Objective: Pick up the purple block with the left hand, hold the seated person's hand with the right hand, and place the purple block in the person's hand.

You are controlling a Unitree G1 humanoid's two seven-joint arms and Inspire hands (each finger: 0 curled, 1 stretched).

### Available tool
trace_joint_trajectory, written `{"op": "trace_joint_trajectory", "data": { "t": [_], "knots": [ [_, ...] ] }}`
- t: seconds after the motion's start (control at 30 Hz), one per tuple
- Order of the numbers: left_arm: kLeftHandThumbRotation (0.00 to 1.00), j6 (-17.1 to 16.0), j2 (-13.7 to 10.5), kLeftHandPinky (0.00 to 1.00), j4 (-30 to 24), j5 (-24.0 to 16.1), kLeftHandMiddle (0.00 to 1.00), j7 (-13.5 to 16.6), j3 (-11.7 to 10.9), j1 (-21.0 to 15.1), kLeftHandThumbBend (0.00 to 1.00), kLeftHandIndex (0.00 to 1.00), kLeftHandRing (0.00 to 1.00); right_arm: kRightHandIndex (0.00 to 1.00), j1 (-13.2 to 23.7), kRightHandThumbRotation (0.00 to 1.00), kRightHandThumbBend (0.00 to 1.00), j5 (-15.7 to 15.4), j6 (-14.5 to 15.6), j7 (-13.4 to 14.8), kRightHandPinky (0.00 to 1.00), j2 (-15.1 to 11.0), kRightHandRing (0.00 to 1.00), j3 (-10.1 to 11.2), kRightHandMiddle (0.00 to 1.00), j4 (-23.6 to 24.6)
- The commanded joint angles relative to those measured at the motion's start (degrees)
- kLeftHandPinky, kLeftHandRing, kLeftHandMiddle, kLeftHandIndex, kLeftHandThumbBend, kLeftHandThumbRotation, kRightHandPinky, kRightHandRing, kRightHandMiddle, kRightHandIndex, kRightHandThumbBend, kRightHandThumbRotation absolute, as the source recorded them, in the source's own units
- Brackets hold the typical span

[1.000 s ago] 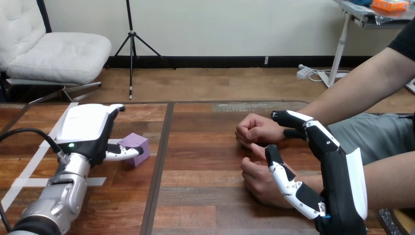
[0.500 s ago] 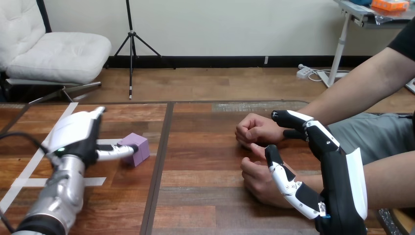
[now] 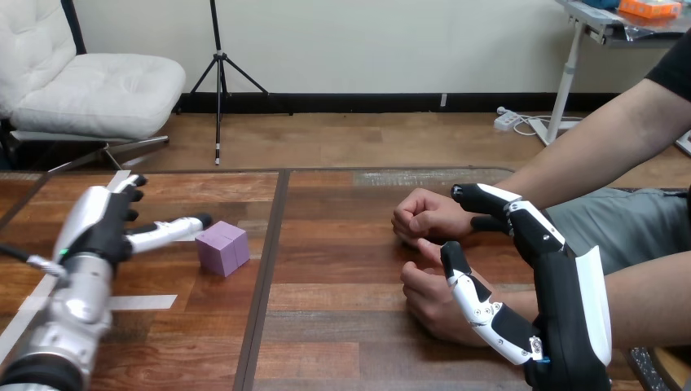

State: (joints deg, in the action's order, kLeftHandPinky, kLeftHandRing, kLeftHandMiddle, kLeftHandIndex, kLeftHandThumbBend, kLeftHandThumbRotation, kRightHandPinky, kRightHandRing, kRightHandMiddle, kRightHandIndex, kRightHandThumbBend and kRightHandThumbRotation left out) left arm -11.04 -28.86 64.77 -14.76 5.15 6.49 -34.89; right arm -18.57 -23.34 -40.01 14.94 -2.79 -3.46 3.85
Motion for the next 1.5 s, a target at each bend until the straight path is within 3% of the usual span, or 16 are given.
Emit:
{"op": "trace_joint_trajectory", "data": {
  "t": [0.0,0.7,1.47],
  "knots": [
    [0.54,-2.82,-1.48,0.7,-0.55,2.63,0.9,-2.78,-2.81,-1.48,1.0,0.9,0.84,0.71,3.41,0.22,0.37,0.67,-0.48,0.18,0.69,-0.11,0.74,0.41,0.74,0.68],
    [0.53,-5.03,-1.4,0.69,-1.04,4.25,0.87,-8.17,-4.72,-0.99,1.0,0.87,0.83,0.7,3.75,0.22,0.37,0.67,-0.86,0.23,0.69,0.0,0.75,0.04,0.74,-0.1],
    [0.5,-4.28,0.32,0.7,-2.0,3.5,0.86,-11.53,-3.88,-1.54,1.0,0.86,0.82,0.7,3.42,0.22,0.36,0.05,-0.62,0.35,0.69,-0.37,0.74,0.47,0.74,0.18]
  ]
}}
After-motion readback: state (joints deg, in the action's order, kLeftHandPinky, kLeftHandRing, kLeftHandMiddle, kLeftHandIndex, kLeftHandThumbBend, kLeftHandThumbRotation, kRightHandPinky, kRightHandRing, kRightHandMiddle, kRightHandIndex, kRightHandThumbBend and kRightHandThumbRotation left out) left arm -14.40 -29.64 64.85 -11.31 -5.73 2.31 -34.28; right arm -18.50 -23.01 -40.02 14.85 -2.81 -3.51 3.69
